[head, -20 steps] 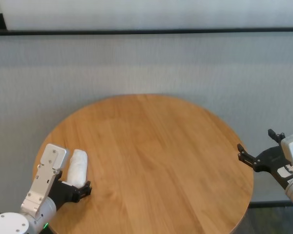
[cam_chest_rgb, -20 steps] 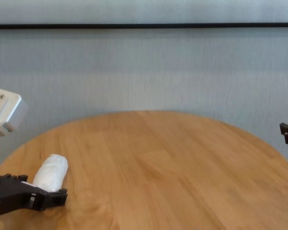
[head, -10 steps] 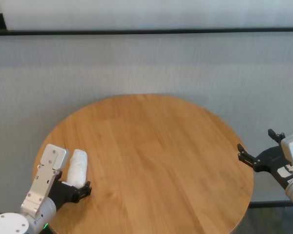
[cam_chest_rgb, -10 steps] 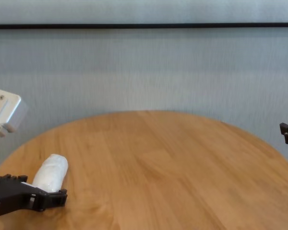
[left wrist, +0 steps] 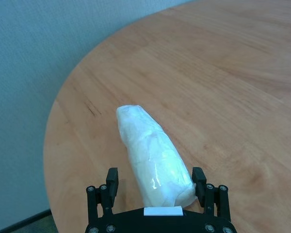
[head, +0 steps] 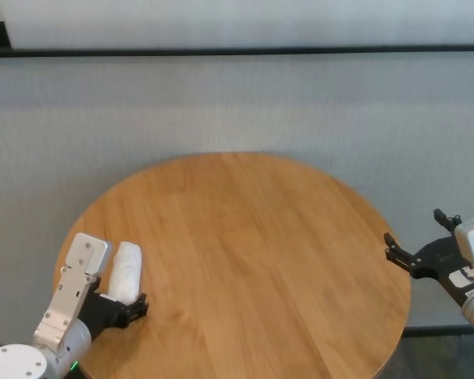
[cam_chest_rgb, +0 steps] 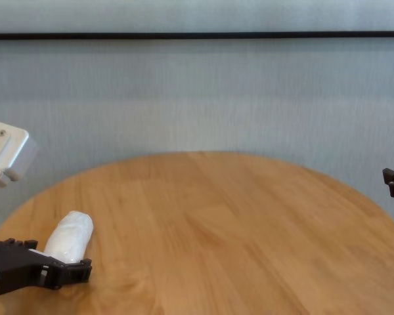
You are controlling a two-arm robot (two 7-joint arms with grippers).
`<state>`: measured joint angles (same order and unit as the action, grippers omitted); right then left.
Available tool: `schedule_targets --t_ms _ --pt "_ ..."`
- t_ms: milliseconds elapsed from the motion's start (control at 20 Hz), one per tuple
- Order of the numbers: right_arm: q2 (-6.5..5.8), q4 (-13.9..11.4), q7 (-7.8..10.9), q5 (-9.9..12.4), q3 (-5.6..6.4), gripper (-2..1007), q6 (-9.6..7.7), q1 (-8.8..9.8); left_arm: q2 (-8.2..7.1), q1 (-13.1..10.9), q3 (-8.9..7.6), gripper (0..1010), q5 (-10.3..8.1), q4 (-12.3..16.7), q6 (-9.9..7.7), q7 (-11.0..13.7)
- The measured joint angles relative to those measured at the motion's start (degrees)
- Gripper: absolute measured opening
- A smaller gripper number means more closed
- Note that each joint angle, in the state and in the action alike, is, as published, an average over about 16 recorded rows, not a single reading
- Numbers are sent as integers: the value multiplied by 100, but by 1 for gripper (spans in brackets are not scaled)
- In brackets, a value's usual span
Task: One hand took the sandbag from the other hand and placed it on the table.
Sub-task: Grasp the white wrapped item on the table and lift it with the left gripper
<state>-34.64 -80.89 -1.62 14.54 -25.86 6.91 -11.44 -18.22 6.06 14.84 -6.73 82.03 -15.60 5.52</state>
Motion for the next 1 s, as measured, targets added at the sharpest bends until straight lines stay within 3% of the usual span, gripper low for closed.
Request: schedule_targets --t_ms 400,1000 --pt "0 0 0 0 0 1005 0 0 -4 0 3 934 -5 4 -5 -2" --pt "0 0 0 0 0 1005 0 0 -7 0 6 677 -8 8 -10 -2"
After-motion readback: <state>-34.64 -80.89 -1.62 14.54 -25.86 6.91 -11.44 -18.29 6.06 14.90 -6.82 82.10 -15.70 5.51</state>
